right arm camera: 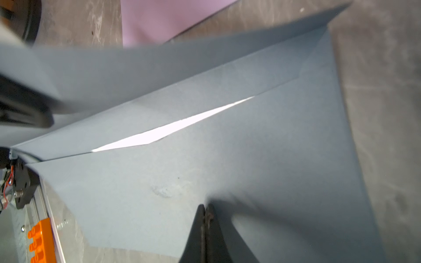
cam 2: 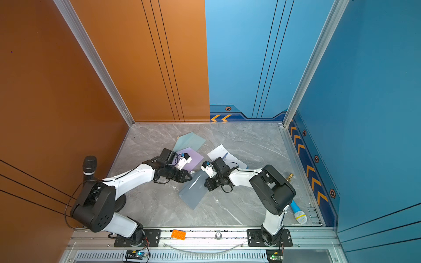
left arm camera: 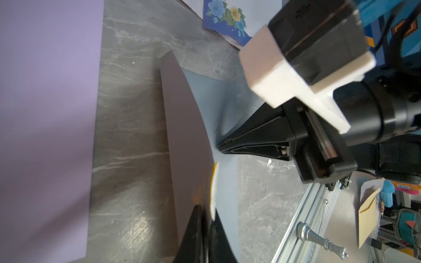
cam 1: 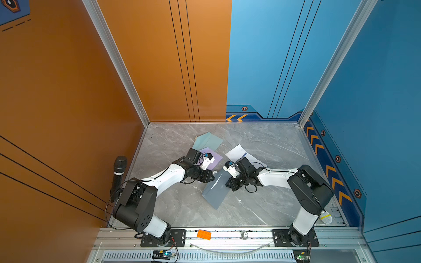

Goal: Fold the letter paper in half and place it into the envelope
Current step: Place the envelope at the center of the board, then fold the envelope flap on the envelope.

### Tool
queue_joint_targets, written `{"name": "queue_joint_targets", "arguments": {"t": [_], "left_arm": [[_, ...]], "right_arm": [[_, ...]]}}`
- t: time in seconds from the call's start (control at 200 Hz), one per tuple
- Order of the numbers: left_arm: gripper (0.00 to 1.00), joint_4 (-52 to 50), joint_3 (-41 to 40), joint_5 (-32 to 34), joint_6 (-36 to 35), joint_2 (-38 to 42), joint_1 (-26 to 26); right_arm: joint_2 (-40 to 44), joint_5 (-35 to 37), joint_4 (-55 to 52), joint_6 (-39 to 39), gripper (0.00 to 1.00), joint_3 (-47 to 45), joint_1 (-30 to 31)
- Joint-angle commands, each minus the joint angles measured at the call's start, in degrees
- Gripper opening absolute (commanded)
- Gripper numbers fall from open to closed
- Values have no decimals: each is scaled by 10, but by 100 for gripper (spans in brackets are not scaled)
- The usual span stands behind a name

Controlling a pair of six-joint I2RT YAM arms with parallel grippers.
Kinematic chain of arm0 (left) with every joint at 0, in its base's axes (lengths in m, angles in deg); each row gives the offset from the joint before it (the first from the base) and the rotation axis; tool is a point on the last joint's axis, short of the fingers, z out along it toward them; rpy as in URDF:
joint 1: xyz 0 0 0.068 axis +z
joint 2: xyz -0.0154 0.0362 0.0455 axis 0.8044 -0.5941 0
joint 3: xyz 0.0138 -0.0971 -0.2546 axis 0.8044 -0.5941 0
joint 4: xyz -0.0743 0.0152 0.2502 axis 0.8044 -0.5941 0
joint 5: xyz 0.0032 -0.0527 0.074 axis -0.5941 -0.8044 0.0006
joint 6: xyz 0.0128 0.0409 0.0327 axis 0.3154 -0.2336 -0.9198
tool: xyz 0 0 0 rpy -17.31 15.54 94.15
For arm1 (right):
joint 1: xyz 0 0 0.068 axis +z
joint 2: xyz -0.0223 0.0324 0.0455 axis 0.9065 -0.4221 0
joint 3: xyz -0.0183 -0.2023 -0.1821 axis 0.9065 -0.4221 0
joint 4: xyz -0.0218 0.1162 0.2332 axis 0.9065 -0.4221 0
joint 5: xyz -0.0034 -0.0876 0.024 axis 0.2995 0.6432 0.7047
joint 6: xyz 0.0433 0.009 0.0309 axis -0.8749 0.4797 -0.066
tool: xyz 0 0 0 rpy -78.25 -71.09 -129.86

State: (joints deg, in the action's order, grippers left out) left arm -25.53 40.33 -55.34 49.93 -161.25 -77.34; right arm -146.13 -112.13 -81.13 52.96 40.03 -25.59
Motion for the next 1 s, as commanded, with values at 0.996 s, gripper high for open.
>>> {"name": "queue_joint_targets", "arguments": {"t": [0.996], "left_arm": [[8,130,-88,103,127,6,45]], "right_arm": [[-63,30,6,-65,0,-4,1]]}}
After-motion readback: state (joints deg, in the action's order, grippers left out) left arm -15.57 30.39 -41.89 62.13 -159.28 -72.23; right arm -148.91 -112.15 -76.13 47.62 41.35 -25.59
